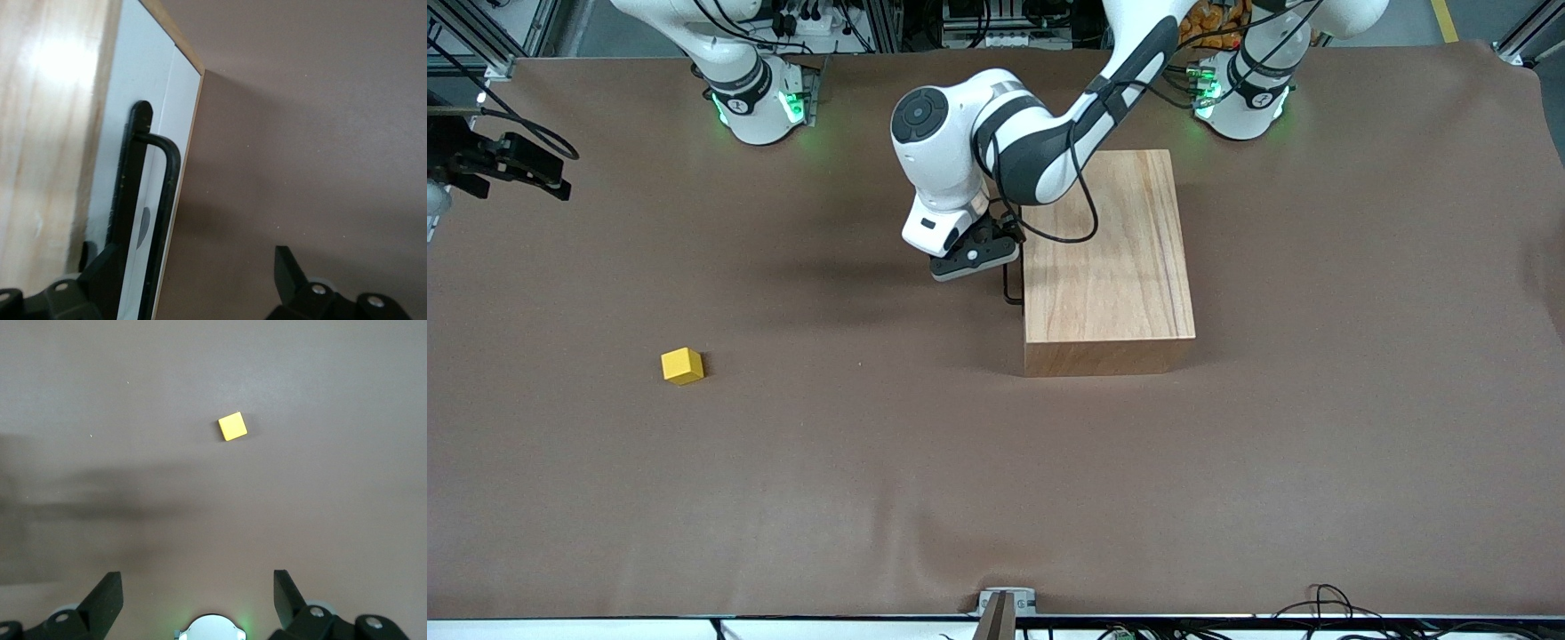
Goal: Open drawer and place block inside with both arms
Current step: 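Lower the left gripper and hook the black drawer handle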
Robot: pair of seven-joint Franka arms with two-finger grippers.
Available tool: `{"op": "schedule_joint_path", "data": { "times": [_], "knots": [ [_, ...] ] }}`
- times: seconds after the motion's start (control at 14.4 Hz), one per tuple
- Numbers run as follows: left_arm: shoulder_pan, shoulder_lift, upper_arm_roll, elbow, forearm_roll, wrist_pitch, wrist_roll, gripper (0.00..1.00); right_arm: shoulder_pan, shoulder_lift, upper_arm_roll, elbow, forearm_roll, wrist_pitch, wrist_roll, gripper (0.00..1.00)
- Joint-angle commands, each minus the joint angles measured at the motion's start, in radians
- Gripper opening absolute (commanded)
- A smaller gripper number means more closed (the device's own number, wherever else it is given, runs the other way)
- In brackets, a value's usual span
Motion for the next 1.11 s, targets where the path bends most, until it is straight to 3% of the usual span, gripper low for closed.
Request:
{"op": "schedule_joint_path", "data": {
  "times": [0.0,1.04],
  "knots": [
    [-0.021,0.021,0.007,0.029,0.040,0.003,0.011,1.00,-0.001,0.006,0.004,0.009,-0.014,-0.011,0.001,1.00],
    [-0.047,0.048,0.008,0.023,0.102,-0.071,0.194,1.00,-0.004,0.015,0.004,0.004,-0.014,-0.011,-0.001,1.00]
  ]
}}
